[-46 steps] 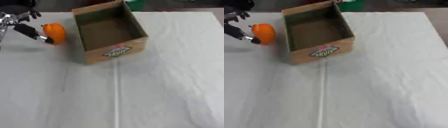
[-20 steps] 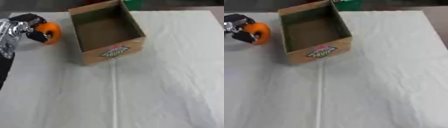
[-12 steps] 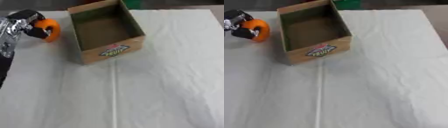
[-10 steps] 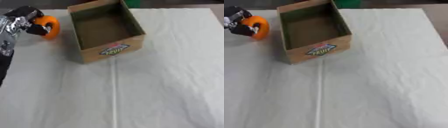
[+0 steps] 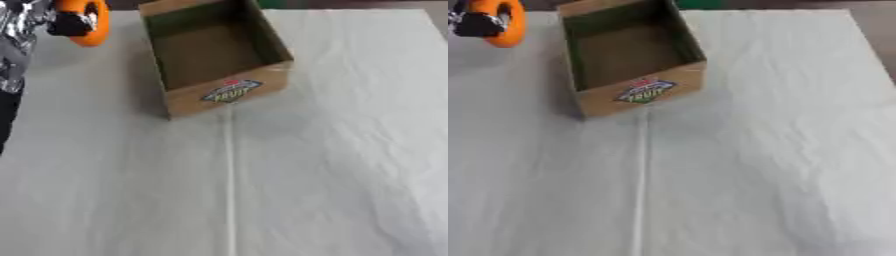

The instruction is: Pick up objects on the table and place them in the box.

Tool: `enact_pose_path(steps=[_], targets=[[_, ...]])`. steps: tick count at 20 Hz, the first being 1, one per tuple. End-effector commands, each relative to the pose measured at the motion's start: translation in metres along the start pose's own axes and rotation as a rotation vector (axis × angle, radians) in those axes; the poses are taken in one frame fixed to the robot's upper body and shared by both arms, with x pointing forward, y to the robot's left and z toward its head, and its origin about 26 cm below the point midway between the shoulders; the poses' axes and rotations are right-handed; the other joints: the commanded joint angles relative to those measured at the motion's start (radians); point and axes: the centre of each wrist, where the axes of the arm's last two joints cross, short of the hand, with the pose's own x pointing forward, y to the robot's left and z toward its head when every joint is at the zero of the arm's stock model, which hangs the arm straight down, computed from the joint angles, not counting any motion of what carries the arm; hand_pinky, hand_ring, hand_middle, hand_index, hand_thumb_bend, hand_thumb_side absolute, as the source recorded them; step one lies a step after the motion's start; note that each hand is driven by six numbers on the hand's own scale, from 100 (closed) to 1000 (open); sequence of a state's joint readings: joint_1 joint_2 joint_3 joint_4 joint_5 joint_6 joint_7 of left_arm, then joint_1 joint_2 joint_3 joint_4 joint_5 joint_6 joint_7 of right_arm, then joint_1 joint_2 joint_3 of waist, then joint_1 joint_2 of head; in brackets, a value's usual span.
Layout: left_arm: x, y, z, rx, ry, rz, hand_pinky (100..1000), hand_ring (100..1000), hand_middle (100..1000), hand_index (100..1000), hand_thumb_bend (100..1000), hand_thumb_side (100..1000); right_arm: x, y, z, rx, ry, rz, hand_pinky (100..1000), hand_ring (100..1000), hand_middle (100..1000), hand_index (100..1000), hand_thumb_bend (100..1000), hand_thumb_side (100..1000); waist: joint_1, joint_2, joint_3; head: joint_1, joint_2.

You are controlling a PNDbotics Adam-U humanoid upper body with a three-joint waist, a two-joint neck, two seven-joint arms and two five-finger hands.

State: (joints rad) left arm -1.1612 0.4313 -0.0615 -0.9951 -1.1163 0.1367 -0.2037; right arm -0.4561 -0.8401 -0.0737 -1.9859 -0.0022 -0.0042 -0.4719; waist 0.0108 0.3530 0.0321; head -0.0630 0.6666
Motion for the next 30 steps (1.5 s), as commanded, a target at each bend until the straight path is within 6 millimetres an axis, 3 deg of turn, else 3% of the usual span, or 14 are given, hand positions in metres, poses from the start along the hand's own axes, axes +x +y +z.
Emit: enact_pose_path(steps=[1, 4, 8, 13, 18, 30], targets=[[0.006, 0.035, 0.0, 0.152, -0.014, -0.016, 102, 132, 419, 463, 100, 432, 0.005, -0.006, -0.005, -0.013, -0.025, 0.005, 819, 840, 845, 876, 100, 1000, 0.0, -0.035, 0.001, 0.002, -0.004], [0.024, 0.05, 0.003, 0.245, -0.071, 0.012, 139, 143, 426, 470, 100, 430, 0.005, -0.006, -0.005, -0.016, -0.024, 0.003, 819, 840, 845, 875, 100, 1000, 0.0, -0.041, 0.001, -0.001, -0.005], [0.063, 0.067, 0.009, 0.331, -0.187, 0.047, 167, 155, 438, 480, 100, 428, 0.007, -0.004, -0.006, -0.015, -0.028, -0.011, 819, 839, 845, 874, 100, 1000, 0.0, -0.047, -0.002, -0.004, -0.009], [0.113, 0.07, 0.014, 0.342, -0.312, 0.085, 166, 218, 442, 486, 100, 426, 0.009, -0.002, -0.009, -0.006, -0.041, -0.03, 819, 839, 845, 874, 100, 1000, 0.0, -0.052, -0.011, 0.005, -0.015], [0.133, 0.05, 0.011, 0.278, -0.341, 0.068, 169, 225, 450, 494, 100, 417, 0.01, -0.001, -0.01, -0.005, -0.047, -0.039, 819, 839, 845, 874, 100, 1000, 0.002, -0.051, -0.02, 0.013, -0.026], [0.145, -0.013, 0.002, 0.006, -0.358, -0.02, 190, 304, 502, 560, 100, 389, 0.011, 0.0, -0.011, -0.005, -0.053, -0.053, 821, 840, 847, 873, 100, 1000, 0.01, -0.042, -0.032, 0.01, -0.026]])
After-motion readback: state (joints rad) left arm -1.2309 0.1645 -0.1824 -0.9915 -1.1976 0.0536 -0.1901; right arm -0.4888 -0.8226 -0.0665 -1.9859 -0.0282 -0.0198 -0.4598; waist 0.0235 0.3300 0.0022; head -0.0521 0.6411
